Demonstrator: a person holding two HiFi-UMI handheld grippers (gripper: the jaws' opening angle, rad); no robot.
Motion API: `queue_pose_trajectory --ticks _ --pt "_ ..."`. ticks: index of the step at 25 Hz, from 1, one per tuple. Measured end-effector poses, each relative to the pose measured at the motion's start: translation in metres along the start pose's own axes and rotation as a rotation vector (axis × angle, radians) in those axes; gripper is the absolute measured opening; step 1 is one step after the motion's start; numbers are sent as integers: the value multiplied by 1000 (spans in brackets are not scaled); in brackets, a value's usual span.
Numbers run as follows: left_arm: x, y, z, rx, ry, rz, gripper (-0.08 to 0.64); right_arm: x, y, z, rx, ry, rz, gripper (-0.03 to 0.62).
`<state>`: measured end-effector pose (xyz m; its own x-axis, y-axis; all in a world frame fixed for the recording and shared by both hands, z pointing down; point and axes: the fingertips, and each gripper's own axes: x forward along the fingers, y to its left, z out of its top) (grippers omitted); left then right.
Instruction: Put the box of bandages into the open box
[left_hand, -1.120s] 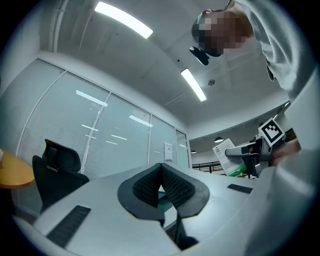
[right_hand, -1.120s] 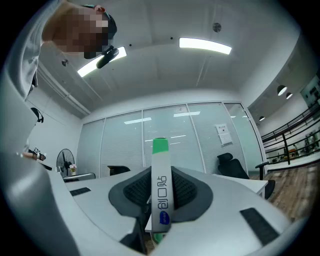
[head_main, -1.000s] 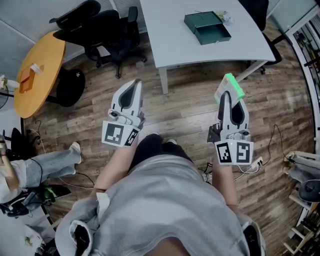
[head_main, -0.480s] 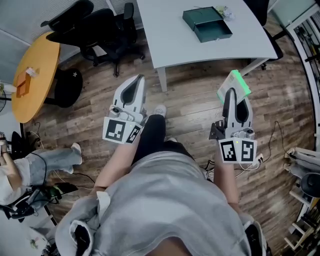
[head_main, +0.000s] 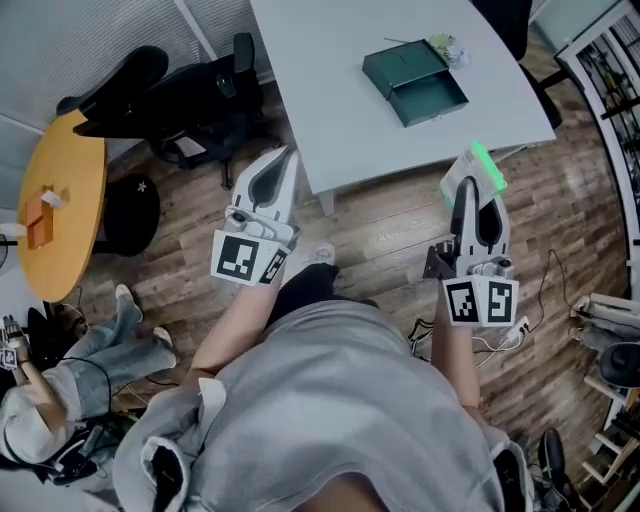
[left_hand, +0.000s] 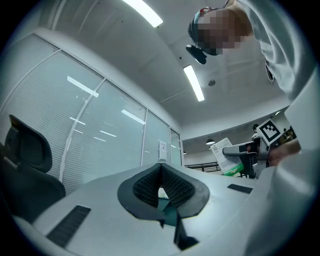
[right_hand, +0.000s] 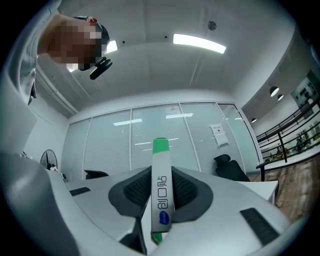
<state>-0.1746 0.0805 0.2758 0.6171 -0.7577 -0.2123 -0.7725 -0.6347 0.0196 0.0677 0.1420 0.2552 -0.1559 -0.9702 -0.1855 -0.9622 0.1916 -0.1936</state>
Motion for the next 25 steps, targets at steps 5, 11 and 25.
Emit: queue_pose_trajectory --ticks 5,11,25 --pt "49 51 -11 -6 12 -53 20 62 -16 -15 -10 -6 -84 110" --pt "92 85 -35 -41 44 -70 20 98 -36 -38 3 46 -132 110" --pt "206 98 -66 -33 52 27 20 218 -121 -43 35 56 6 110"
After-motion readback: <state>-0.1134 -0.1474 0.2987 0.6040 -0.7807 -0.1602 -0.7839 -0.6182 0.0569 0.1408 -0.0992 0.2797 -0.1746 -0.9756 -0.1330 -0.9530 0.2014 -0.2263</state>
